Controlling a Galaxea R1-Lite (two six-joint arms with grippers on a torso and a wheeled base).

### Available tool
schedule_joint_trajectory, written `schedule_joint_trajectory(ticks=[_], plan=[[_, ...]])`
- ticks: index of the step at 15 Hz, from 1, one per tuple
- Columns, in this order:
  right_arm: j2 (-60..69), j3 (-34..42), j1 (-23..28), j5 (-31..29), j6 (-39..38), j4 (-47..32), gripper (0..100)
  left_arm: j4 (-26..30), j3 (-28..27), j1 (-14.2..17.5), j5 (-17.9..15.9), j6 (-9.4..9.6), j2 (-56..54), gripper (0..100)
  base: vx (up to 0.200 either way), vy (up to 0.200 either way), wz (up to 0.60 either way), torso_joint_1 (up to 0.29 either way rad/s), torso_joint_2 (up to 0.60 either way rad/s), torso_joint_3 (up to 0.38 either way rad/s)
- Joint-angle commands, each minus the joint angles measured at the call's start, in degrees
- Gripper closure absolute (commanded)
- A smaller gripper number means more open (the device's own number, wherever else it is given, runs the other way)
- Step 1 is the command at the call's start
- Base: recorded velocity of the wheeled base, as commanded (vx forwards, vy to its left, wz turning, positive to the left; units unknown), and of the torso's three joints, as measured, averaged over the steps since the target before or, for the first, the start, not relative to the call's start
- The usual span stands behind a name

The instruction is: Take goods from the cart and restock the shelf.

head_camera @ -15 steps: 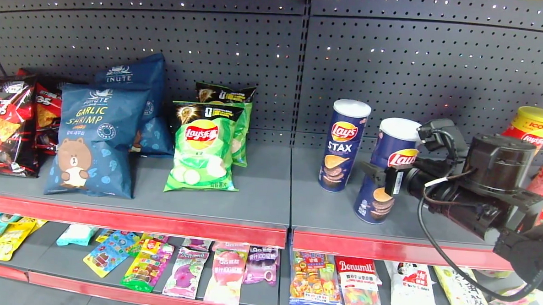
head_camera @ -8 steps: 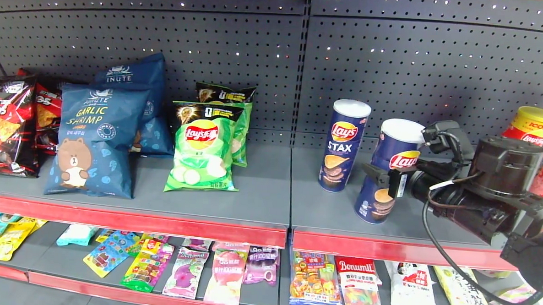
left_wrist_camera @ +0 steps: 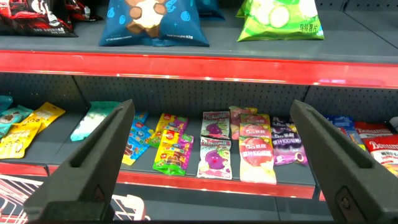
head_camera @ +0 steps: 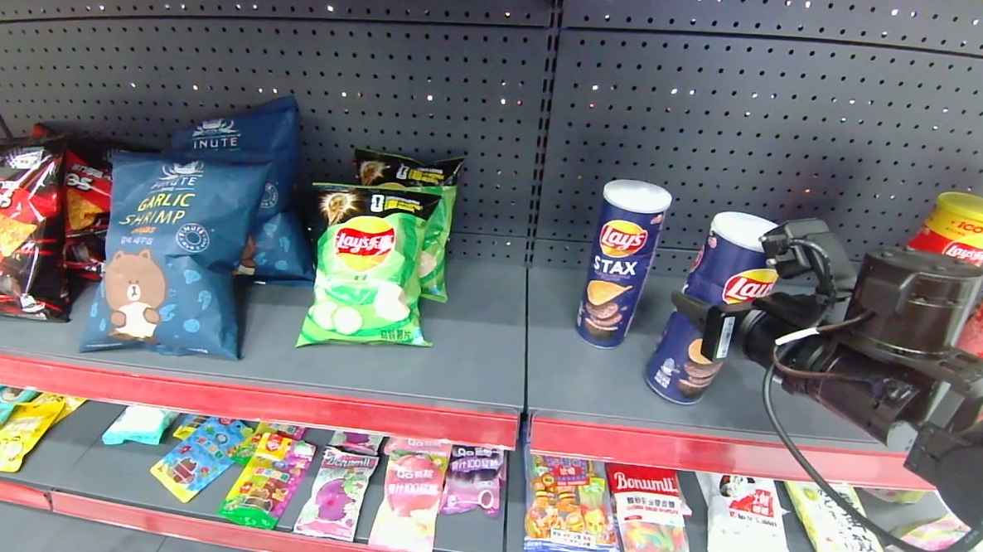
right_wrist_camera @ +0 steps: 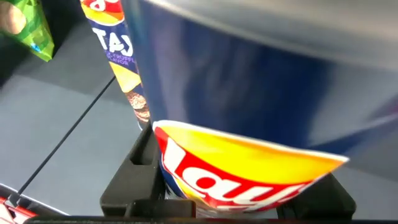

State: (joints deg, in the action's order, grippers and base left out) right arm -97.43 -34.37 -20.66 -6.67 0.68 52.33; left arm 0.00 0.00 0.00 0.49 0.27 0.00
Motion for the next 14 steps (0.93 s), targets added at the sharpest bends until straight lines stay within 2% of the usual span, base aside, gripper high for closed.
schedule_joint_trajectory(ticks=[1, 3, 5, 9, 14], plan=[[-0.13, 0.0, -0.25, -0.1, 0.11, -0.04, 100, 0.0, 0.0, 0.0, 0.04, 0.0, 0.0, 0, 0.0, 0.0, 0.0, 0.0, 0.0, 0.0], [-0.04, -0.18, -3.33, -8.36, 0.55, -0.39, 100, 0.0, 0.0, 0.0, 0.04, 0.0, 0.0, 0, 0.0, 0.0, 0.0, 0.0, 0.0, 0.0], [0.13, -0.09, -6.5, -14.16, -0.24, -0.39, 100, 0.0, 0.0, -0.09, 0.04, 0.0, 0.0, 0, 0.0, 0.0, 0.0, 0.0, 0.0, 0.0], [2.07, -1.05, -8.08, -14.95, -0.07, -0.65, 100, 0.0, 0.0, -0.09, 0.04, 0.0, 0.0, 0, 0.0, 0.0, 0.0, 0.0, 0.0, 0.0], [1.27, -3.16, -13.88, -18.64, -0.16, -0.74, 100, 0.0, 0.0, 0.0, 0.04, 0.0, 0.0, 0, 0.0, 0.0, 0.0, 0.0, 0.0, 0.0]])
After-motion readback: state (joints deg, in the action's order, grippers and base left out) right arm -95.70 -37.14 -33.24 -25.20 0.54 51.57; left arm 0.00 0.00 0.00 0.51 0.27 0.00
